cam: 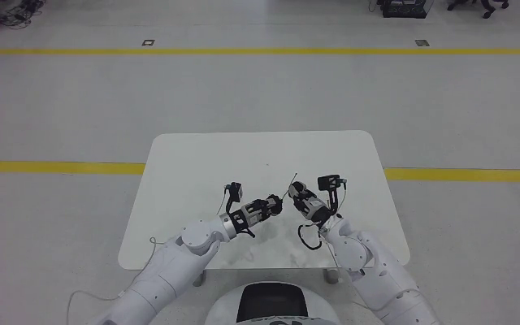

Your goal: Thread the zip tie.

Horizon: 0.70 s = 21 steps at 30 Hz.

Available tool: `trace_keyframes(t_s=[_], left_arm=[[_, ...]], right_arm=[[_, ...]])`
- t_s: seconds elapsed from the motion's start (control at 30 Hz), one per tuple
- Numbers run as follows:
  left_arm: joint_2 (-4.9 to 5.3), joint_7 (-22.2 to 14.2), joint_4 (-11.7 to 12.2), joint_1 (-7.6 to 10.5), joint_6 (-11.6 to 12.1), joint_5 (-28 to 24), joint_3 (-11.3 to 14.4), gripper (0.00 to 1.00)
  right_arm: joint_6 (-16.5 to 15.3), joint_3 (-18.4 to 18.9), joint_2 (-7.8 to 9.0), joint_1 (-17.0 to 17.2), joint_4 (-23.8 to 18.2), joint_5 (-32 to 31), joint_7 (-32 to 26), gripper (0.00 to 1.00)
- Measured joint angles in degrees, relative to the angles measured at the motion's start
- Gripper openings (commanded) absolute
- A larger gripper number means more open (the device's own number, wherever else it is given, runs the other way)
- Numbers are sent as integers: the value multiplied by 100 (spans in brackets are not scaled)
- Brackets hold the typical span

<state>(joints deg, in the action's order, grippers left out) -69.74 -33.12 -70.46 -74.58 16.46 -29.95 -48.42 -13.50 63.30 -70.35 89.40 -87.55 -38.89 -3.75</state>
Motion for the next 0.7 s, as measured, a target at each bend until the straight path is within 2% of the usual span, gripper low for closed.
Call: trace_keyframes(t_s=[0.33,0.7], left_arm=[[0,0,0,0,0,0,0,0],[0,0,0,0,0,0,0,0]], right_arm=[[-39,23,-10,10,0,27,26,0],[-527,121,1,35,-16,446,-137,0]])
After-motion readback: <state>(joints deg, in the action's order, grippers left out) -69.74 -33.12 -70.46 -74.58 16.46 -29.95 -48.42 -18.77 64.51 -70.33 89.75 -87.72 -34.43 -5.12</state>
